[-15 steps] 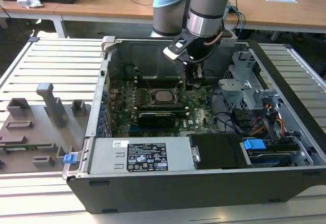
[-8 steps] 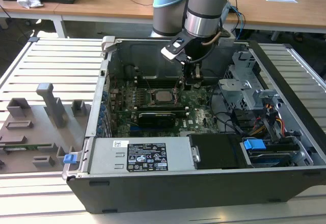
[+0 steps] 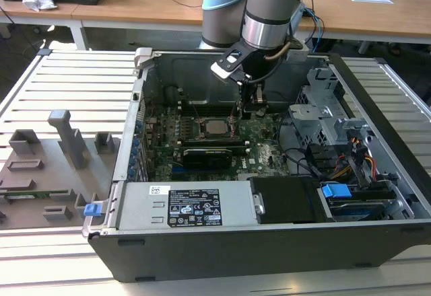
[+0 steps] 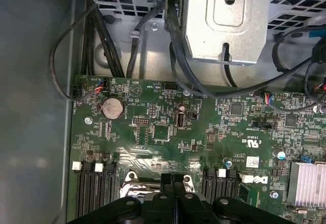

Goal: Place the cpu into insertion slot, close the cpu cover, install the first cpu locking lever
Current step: 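Close the cpu cover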

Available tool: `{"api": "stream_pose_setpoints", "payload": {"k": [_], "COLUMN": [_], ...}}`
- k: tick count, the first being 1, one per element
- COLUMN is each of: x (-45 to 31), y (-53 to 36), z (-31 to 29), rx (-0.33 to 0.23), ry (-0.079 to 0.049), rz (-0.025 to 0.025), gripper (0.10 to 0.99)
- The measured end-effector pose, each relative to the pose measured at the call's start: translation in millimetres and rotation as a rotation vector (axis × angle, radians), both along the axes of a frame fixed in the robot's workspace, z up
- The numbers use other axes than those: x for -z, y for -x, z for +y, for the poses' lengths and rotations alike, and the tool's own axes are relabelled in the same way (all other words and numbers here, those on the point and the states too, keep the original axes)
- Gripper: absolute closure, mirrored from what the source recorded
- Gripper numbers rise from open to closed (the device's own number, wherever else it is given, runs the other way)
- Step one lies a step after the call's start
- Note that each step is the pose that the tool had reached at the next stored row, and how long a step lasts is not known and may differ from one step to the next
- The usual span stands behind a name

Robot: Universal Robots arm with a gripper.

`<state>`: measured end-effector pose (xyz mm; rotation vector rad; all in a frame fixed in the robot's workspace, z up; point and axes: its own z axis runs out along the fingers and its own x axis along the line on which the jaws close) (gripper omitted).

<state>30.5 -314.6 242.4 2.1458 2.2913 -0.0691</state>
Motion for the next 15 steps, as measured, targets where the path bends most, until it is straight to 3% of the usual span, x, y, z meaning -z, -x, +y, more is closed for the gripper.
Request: {"api": "stream_pose_setpoints", "payload": {"k": [15], "x": [0.2], "y": [6.8], "z": [0.0], "rx": [0.0], "ry": [0.0], "rz": [0.0], "gripper": [0.98]}}
